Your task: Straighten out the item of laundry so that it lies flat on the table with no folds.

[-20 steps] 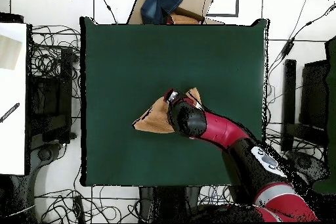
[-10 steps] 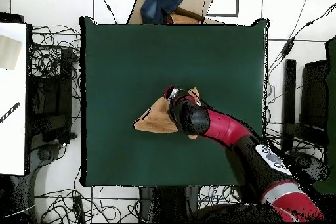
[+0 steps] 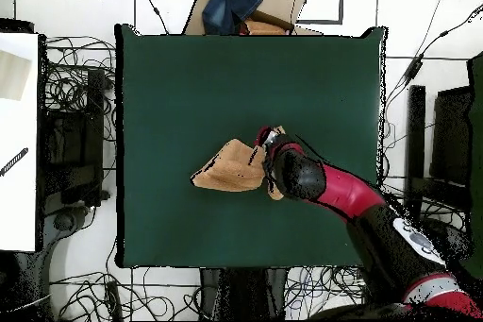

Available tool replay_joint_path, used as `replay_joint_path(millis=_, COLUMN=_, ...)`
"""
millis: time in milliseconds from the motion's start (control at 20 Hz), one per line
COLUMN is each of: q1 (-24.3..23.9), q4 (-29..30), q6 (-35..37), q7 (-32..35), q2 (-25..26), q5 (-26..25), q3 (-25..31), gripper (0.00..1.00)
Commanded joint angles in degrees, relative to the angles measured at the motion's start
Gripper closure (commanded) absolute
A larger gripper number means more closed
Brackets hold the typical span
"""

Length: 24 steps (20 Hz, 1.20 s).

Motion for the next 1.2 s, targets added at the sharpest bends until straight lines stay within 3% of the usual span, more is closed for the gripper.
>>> replay_joint_path(millis=50, q1=-0.5, q4=-0.7, q6=5.6, q7=-0.2, q2=0.8, q5=-4.0, q3=3.9, gripper=1.0)
replay_joint_path(millis=800, q1=2.1, q4=-3.8, q6=7.4, q7=-1.0, q2=0.2, q5=-4.0, q3=3.8, gripper=1.0)
replay_joint_path(millis=1200, q1=0.6, q4=-6.6, q6=8.3, q7=-3.5, q2=3.0, q5=-5.4, q3=7.8, gripper=1.0)
